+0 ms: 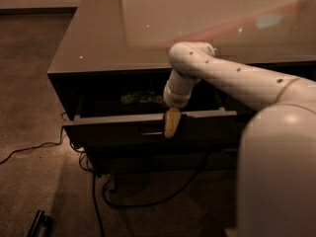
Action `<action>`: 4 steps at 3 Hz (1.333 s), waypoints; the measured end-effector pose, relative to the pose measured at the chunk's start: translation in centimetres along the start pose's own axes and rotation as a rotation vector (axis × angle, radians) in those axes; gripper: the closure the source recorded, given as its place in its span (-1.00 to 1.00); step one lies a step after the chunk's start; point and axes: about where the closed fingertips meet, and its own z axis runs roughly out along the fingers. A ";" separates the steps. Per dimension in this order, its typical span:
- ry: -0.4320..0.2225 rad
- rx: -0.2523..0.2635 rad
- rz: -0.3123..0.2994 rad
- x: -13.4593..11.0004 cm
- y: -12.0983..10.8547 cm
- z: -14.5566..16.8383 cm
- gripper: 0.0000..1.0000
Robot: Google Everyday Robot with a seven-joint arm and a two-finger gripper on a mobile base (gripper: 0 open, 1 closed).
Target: Open top drawer
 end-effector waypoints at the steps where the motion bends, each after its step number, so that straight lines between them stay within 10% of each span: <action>1: -0.003 0.028 0.014 0.5 4.4 -0.1 -1.00; 3: 0.070 -0.016 0.076 2.9 12.9 1.4 -1.00; 4: 0.059 -0.005 0.079 3.1 13.1 1.5 -0.32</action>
Offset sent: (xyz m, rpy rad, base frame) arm -0.1635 -0.0271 -0.0289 -0.0655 0.0184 -0.0651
